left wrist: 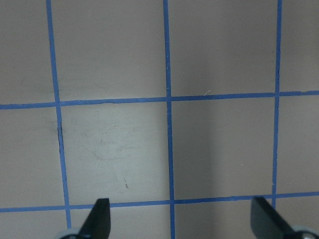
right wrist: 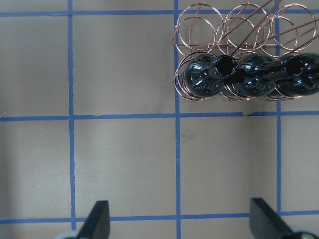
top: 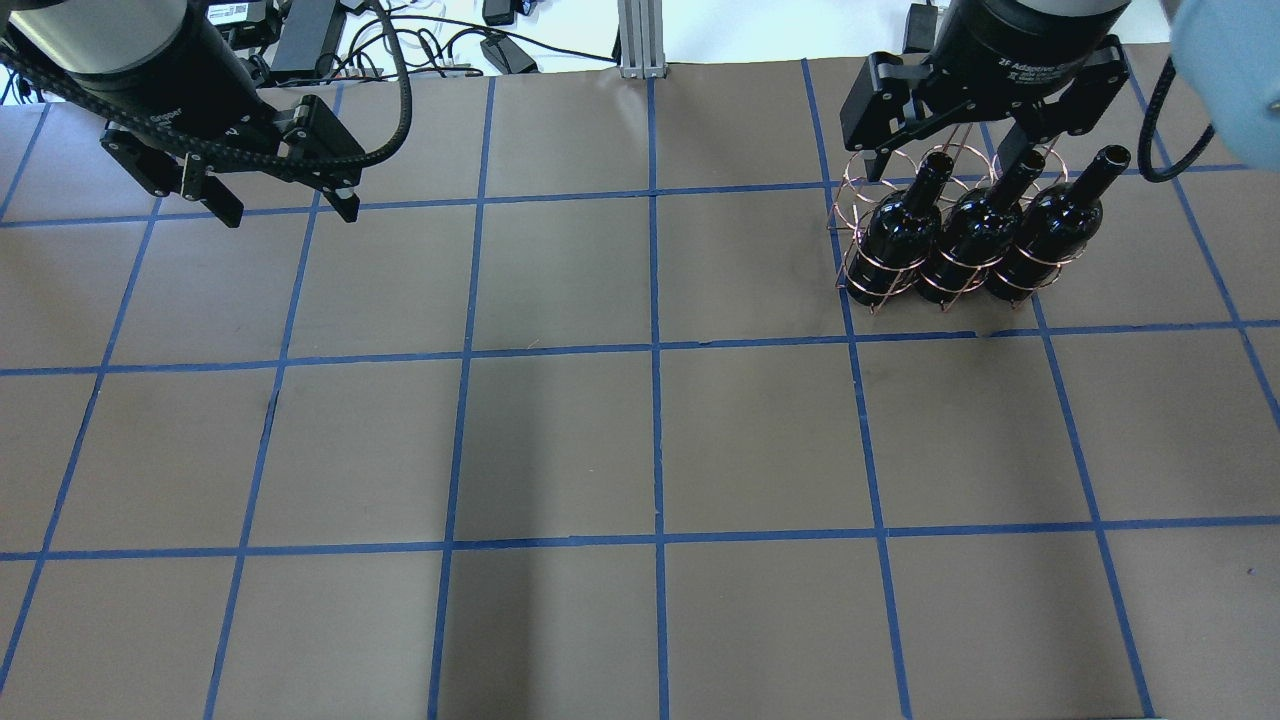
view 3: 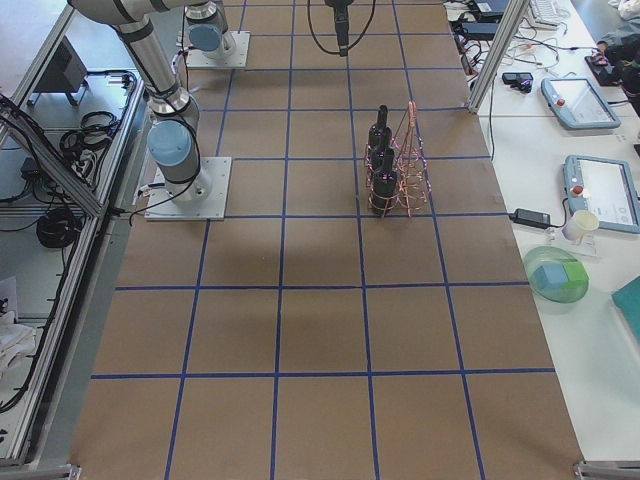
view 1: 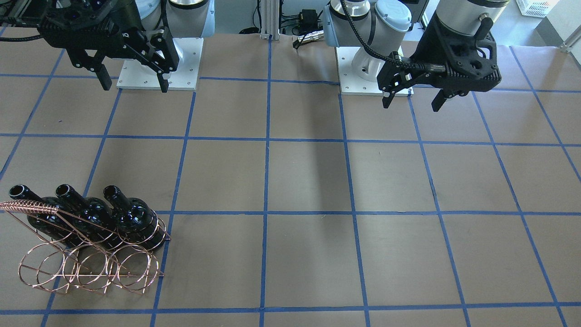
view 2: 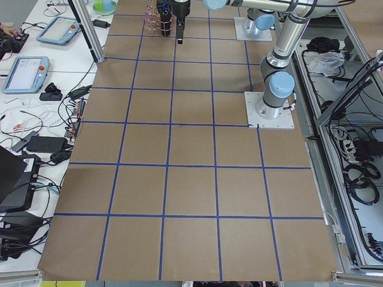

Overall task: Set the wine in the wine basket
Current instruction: 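Open the right gripper and raise it away from the rack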

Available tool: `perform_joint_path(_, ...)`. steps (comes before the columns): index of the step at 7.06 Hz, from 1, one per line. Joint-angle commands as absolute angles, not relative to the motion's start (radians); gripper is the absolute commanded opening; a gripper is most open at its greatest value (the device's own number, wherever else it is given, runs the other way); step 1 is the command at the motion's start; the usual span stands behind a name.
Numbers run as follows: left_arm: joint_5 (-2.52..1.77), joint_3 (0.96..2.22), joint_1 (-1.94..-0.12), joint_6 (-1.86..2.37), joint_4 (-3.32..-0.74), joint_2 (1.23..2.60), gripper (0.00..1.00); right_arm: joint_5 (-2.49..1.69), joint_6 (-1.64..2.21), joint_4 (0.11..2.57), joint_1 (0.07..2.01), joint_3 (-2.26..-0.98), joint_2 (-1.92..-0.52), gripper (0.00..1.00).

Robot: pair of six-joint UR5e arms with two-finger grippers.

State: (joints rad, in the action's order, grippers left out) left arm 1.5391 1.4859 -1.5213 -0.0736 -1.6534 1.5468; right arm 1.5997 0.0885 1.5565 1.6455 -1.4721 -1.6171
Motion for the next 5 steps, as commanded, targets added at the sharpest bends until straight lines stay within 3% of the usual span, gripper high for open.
perform_joint_path(1, 1.504, 1.489, -1.522, -0.074, -1.652, 1.546, 1.00, 1.592, 0.101, 1.543, 1.644, -1.474, -1.617, 1.00)
perform_joint_path(5, 1.500, 1.500, -1.520, -0.071, -1.643, 1.548, 1.00, 1.603, 0.098, 1.545, 1.644, -1.474, -1.615, 1.00)
